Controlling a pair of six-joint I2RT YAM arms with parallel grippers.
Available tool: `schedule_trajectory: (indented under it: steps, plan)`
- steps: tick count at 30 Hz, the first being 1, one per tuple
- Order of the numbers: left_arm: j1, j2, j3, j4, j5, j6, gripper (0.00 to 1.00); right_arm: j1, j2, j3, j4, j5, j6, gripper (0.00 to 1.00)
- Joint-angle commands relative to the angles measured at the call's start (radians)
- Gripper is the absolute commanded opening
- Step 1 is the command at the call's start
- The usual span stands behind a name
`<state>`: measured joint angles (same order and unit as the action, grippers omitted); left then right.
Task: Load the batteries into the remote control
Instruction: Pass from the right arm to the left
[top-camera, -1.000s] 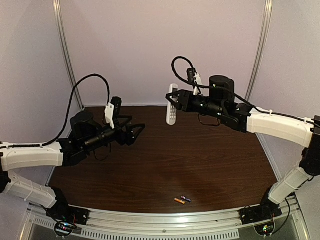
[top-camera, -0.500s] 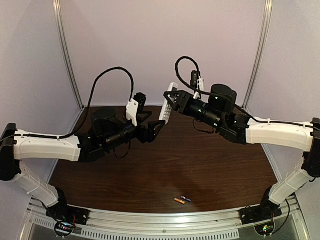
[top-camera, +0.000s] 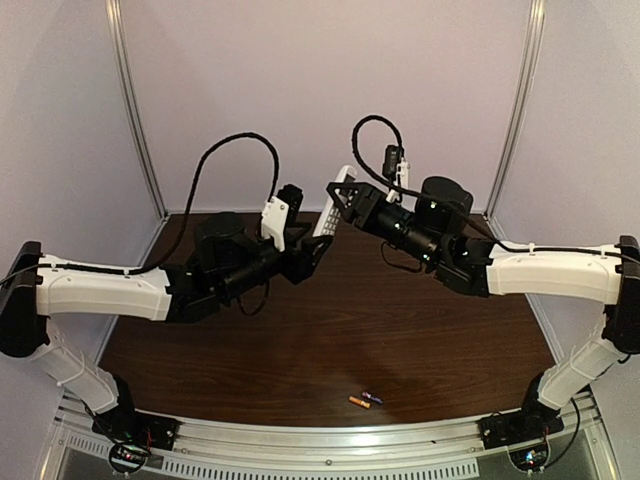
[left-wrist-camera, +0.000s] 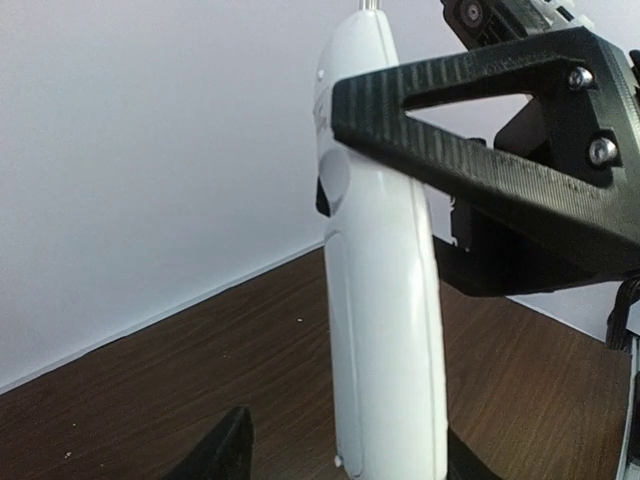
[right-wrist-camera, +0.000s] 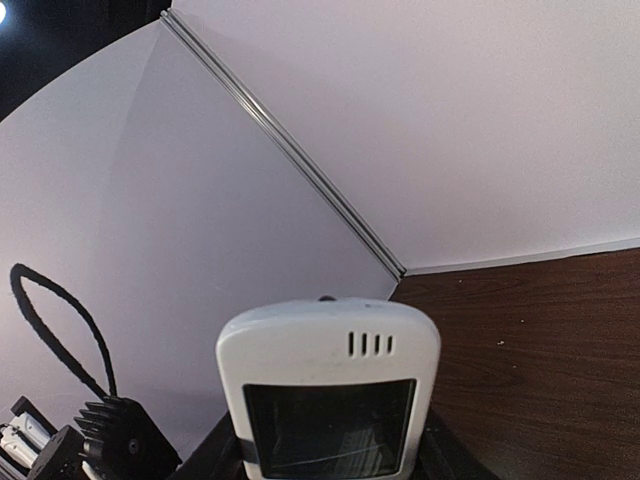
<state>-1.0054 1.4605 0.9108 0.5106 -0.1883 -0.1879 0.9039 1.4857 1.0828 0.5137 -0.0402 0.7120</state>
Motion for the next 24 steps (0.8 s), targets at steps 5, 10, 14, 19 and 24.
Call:
schedule_trajectory:
  steps: [5, 10, 14, 19, 24]
  plan:
    - [0.006, 0.043, 0.051, 0.041, -0.054, 0.029, 0.56, 0.033, 0.022, -0.024, 0.074, -0.004, 0.035, 0.24]
    - [0.005, 0.038, 0.049, 0.044, -0.105, 0.031, 0.41, 0.035, 0.018, -0.032, 0.074, -0.004, 0.037, 0.26]
    - [0.005, 0.026, 0.028, 0.072, -0.113, 0.044, 0.34, 0.035, 0.011, -0.042, 0.061, 0.009, 0.040, 0.39]
    - [0.006, 0.023, 0.031, 0.053, -0.152, 0.103, 0.21, 0.034, -0.014, -0.052, 0.036, 0.028, 0.039, 0.63]
    - [0.006, 0.009, 0.019, 0.047, -0.204, 0.162, 0.11, 0.030, -0.061, -0.055, -0.028, 0.061, 0.023, 0.78]
